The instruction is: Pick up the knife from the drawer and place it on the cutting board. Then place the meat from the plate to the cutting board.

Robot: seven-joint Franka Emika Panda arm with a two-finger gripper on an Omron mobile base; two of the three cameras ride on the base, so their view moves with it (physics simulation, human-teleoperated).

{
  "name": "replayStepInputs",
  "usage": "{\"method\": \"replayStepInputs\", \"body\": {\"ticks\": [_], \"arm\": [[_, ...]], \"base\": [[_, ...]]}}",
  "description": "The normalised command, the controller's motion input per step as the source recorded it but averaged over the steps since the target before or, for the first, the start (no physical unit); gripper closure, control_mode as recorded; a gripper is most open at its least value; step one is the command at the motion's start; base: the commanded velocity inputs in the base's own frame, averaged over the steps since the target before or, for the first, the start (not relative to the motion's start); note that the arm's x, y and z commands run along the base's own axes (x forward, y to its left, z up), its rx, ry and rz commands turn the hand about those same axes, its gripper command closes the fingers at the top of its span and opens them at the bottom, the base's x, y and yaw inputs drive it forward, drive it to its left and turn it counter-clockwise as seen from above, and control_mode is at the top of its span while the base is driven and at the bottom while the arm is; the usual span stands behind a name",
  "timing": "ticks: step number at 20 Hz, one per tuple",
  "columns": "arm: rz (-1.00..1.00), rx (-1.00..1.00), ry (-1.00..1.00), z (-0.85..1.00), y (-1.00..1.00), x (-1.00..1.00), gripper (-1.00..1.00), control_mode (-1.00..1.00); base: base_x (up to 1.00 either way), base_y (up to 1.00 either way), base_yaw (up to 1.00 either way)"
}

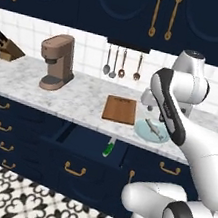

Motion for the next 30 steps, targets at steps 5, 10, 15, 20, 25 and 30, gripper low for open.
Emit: {"method": "replayStepInputs", "body": {"ticks": [5, 10, 15, 20, 25, 30], "arm": [[0.0, 0.0, 0.0, 0.0, 0.0, 0.0, -1.0, 1.0], [0.0, 0.0, 0.0, 0.0, 0.0, 0.0, -1.0, 1.0], [0.0, 0.0, 0.0, 0.0, 0.0, 0.0, -1.0, 1.0], [-0.03, 0.0, 0.0, -0.47, 0.33, -0.22, -1.0, -1.0], [-0.16, 0.02, 0.0, -1.0, 1.0, -0.04, -1.0, -1.0], [-0.14, 0.17, 0.01, -0.99, 0.92, 0.35, -1.0, -1.0]], "base": [[0.47, -0.4, 0.26], [0.29, -0.24, 0.21], [0.0, 0.0, 0.0], [0.0, 0.0, 0.0], [0.0, 0.0, 0.0], [0.0, 0.0, 0.0]]}}
